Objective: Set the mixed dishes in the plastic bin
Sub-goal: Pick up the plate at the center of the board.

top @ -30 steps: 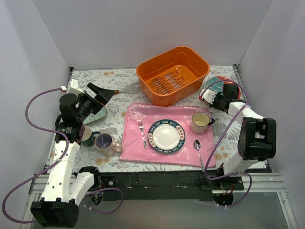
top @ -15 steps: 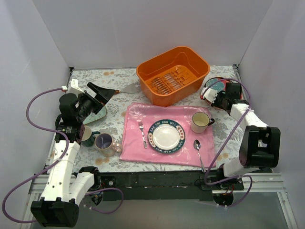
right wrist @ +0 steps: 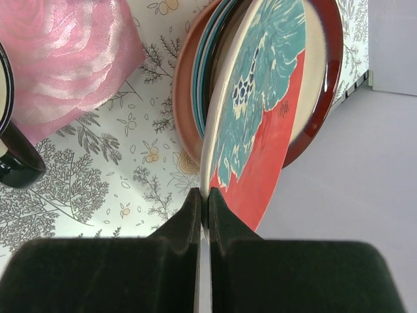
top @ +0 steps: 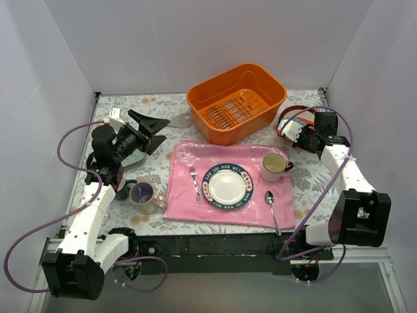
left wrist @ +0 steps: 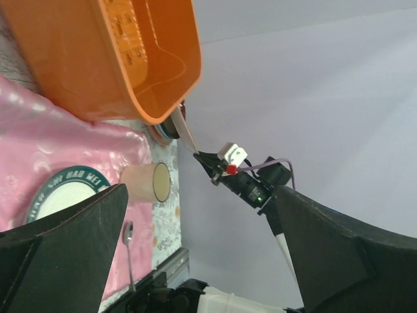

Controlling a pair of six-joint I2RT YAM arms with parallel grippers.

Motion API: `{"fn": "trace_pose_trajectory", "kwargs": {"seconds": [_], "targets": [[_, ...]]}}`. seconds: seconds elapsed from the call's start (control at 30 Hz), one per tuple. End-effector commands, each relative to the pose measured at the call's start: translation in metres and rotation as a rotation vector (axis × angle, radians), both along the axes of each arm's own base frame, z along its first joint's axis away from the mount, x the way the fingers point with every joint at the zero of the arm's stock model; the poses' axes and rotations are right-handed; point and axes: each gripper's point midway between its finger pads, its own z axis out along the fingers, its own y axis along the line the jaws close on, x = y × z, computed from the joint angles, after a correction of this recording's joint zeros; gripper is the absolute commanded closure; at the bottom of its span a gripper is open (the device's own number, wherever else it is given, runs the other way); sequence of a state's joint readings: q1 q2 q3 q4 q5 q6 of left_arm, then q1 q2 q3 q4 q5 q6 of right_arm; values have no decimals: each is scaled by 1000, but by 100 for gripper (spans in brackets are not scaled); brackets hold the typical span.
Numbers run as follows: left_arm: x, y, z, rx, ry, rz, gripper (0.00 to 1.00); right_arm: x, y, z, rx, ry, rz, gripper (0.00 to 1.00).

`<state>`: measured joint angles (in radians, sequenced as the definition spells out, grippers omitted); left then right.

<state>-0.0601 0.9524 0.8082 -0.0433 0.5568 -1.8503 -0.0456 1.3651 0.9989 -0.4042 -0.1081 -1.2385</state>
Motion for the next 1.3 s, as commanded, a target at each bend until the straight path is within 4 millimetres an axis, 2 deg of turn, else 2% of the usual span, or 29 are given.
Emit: {"fn": "trace_pose_trajectory", "kwargs": {"seconds": [0.0,0.2,0.23,0.3,0.33,0.4,0.43,0.47,0.53,0.63,0.67,0.7,0.77,0.8,0.83,0.87,0.9,0.93,0.97,1.0,1.03,1.07,1.1,1.13,1.2,1.23,1.27], "targets": [[-5,-19,23,-95,-23,-72,2,20,-4,73,-28,-192,19,99],[2,-51,19,-136,64,-126,2,22,-3,95,-26,-229,28,99],[-1,-61,24,-142,65,-150,2,22,-3,100,-28,-238,31,99],[6,-71,16,-148,112,-145,2,21,-2,105,-21,-243,33,99],[5,-81,22,-152,116,-164,2,21,-1,108,-21,-246,36,99],[8,-90,22,-156,145,-156,2,19,1,113,-12,-255,44,99],[10,-101,17,-153,167,-172,2,19,1,115,-12,-259,46,99],[12,-107,25,-162,161,-178,2,19,4,116,-3,-259,52,99],[15,-123,10,-155,236,-194,2,18,5,120,2,-267,56,99],[16,-145,11,-177,280,-226,2,17,8,127,15,-276,68,99],[21,-154,1,-172,316,-233,2,17,10,128,21,-278,75,99],[22,-162,7,-182,318,-246,2,16,10,133,22,-288,76,99],[24,-182,-6,-178,366,-271,2,15,13,137,31,-290,84,99],[26,-191,2,-186,360,-287,2,15,13,141,33,-298,86,99],[23,-202,0,-187,374,-304,2,14,14,142,37,-298,89,99],[27,-212,-10,-178,404,-313,2,13,16,141,42,-294,96,99],[27,-220,-12,-177,414,-324,2,11,16,145,43,-303,97,99],[25,-232,-2,-186,402,-351,2,10,17,147,47,-304,102,99],[27,-238,-5,-194,421,-357,2,8,19,148,55,-303,106,99],[29,-247,-16,-188,455,-364,2,5,20,151,58,-308,109,99],[28,-257,-12,-194,453,-382,2,4,21,153,62,-312,115,99],[28,-263,-13,-197,465,-396,2,2,23,156,69,-317,123,99],[29,-273,-23,-187,485,-409,2,-2,24,157,72,-311,127,99],[31,-278,-17,-194,474,-419,2,-4,25,160,75,-314,128,99],[31,-289,-19,-196,486,-437,2,-9,28,164,88,-317,136,99],[33,-293,-26,-192,502,-438,2,-11,29,165,92,-315,136,99],[35,-298,-22,-199,497,-445,2,-13,31,169,102,-318,142,99]]}}
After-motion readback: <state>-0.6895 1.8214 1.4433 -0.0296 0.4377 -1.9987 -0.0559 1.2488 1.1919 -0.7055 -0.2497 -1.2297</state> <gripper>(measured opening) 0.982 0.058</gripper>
